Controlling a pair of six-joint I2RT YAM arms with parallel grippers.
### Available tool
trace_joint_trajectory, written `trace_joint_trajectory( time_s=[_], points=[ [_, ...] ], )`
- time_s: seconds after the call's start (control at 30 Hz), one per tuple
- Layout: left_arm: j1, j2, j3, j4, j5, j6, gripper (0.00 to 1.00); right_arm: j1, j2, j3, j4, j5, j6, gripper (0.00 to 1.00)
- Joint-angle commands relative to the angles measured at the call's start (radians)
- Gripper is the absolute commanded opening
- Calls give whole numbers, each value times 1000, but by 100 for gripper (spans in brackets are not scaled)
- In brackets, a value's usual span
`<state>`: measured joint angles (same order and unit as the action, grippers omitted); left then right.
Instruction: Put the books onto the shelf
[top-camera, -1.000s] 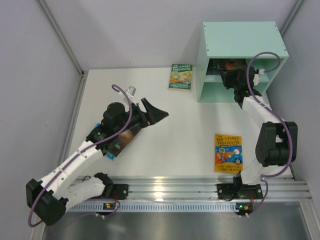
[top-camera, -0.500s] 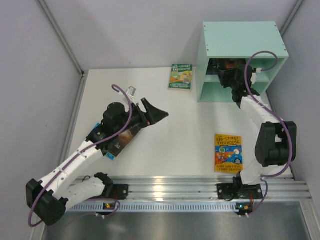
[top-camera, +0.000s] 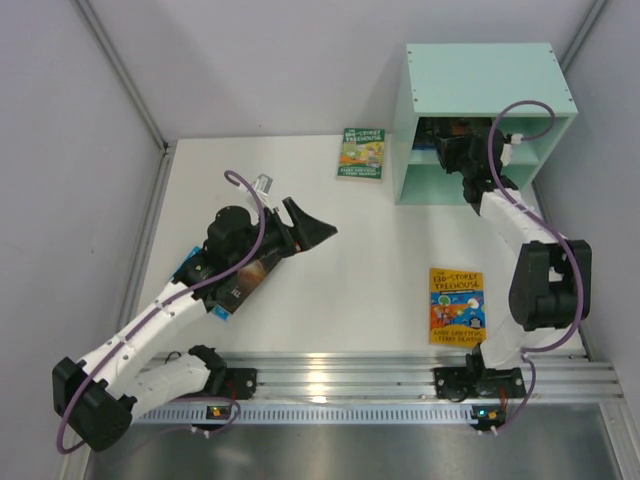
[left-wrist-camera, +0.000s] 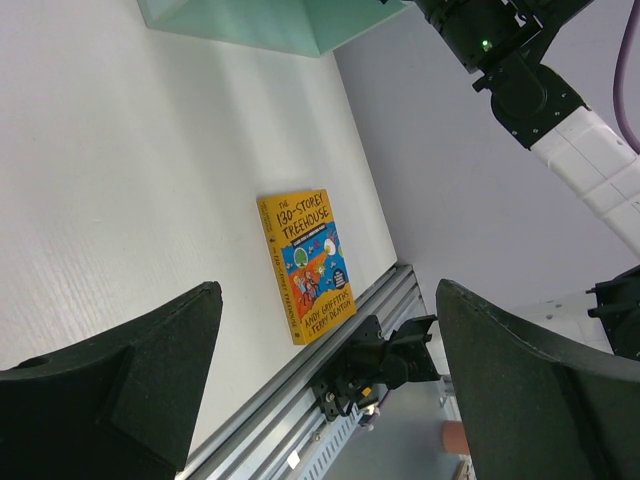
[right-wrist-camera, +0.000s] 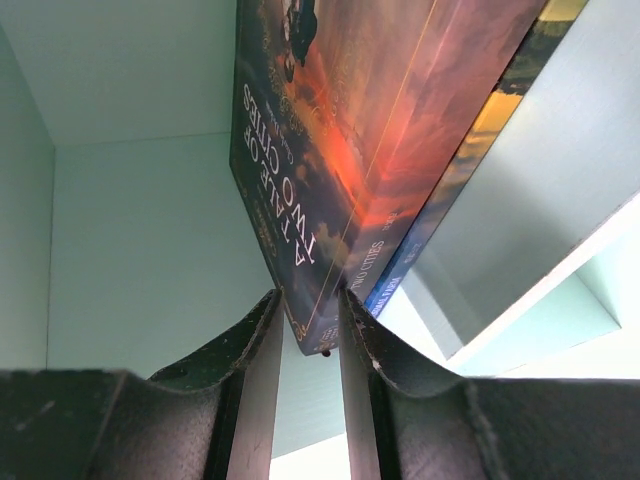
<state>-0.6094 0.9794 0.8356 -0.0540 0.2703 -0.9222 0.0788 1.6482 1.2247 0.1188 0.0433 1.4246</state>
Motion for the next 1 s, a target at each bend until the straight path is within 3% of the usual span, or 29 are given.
trace_joint_trajectory(
  time_s=[0.0, 0.3, 0.57, 0.83, 0.97],
  points=[
    [3, -19, -4, 42, -9, 0, 93, 21, 16, 61, 44, 13, 5, 28],
    [2, -24, 3, 28, -16, 14, 93, 15, -33, 16, 39, -3, -10, 29],
    [5, -54, 45, -63, -66, 72, 93, -11, -246, -63, -89, -37, -145, 33],
    [5, -137, 63, -253, -100, 146, 96, -33, -553, -230, -411, -129, -507, 42],
    [5, -145, 37, -299, 13, 161, 96, -109, -672, -310, -596, -174, -700, 52]
  ],
)
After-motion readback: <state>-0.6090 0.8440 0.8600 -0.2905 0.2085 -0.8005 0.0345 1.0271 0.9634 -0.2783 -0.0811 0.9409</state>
